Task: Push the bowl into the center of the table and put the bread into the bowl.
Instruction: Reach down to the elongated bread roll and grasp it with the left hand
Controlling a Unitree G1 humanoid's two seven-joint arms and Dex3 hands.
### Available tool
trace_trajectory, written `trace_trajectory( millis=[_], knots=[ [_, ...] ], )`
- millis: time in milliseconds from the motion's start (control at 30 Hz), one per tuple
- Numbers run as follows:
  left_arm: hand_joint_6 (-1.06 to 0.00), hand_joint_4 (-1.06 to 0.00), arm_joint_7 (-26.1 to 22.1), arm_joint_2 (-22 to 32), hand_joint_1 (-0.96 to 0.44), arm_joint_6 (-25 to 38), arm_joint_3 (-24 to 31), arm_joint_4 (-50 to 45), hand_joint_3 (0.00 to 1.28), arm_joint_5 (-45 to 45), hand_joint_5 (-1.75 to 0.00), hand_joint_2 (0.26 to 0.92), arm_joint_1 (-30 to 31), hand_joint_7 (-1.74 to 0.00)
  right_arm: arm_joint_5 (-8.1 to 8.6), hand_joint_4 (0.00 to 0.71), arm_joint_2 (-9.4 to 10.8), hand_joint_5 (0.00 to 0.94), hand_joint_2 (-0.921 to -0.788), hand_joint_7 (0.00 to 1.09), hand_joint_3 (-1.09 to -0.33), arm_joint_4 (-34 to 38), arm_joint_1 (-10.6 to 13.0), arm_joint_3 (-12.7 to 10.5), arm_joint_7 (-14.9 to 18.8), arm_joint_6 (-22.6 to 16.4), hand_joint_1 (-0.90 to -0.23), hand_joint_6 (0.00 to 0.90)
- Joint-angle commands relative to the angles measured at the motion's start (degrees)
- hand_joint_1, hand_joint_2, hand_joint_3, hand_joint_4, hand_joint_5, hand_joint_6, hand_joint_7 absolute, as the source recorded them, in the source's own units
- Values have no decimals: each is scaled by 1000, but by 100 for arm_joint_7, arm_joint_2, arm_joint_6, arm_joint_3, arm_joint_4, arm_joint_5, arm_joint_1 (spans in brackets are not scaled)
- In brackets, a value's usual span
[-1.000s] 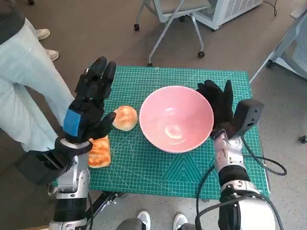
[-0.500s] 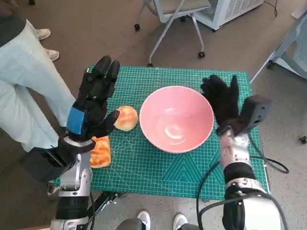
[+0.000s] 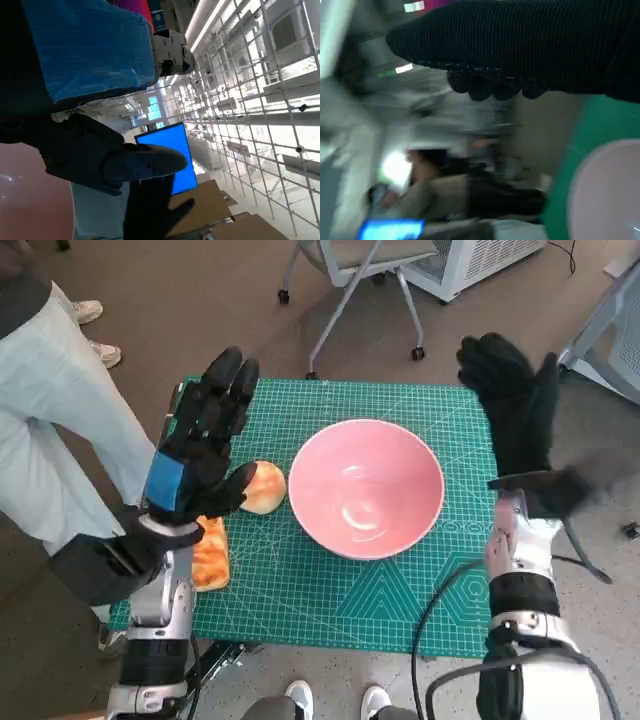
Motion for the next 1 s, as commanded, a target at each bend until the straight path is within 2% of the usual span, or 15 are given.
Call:
trace_trajectory(
  millis=[33,233,467,633,800,933,1000],
  knots=[
    [0,-73,7,40,-501,-9,-20,-47,451,54,-2,921,-170,-344,136,172,-5,1,-921,164,-730,-600,450,153,284,-216,-669,239],
    [-3,-79,-20,36,-518,21,-52,-88,438,28,-4,921,-258,-362,242,174,-64,2,-921,177,-739,-1224,725,323,435,-240,-656,238],
    [1,-82,-118,72,-528,-8,-62,-97,428,-17,-5,921,-312,-377,262,174,-67,2,-921,192,-746,-1966,1020,479,290,115,-642,231],
    [1,-84,-196,101,-530,-51,-57,-53,426,-8,-5,921,-354,-381,208,174,-41,1,-921,202,-748,-2188,1099,547,144,275,-633,226],
    [1,-85,-283,154,-527,-36,-48,-57,425,-20,-5,921,-370,-381,231,172,15,0,-921,210,-752,-2350,1136,633,80,451,-630,219],
    [1,-85,-378,247,-528,-37,-7,-42,425,-56,-5,921,-374,-378,226,171,71,0,-921,283,-753,-2444,1152,712,31,536,-636,180],
    [1,-86,-425,317,-535,-39,11,-84,423,-56,-5,921,-346,-377,229,171,104,0,-921,374,-752,-2480,1163,743,14,564,-641,131]
  ],
)
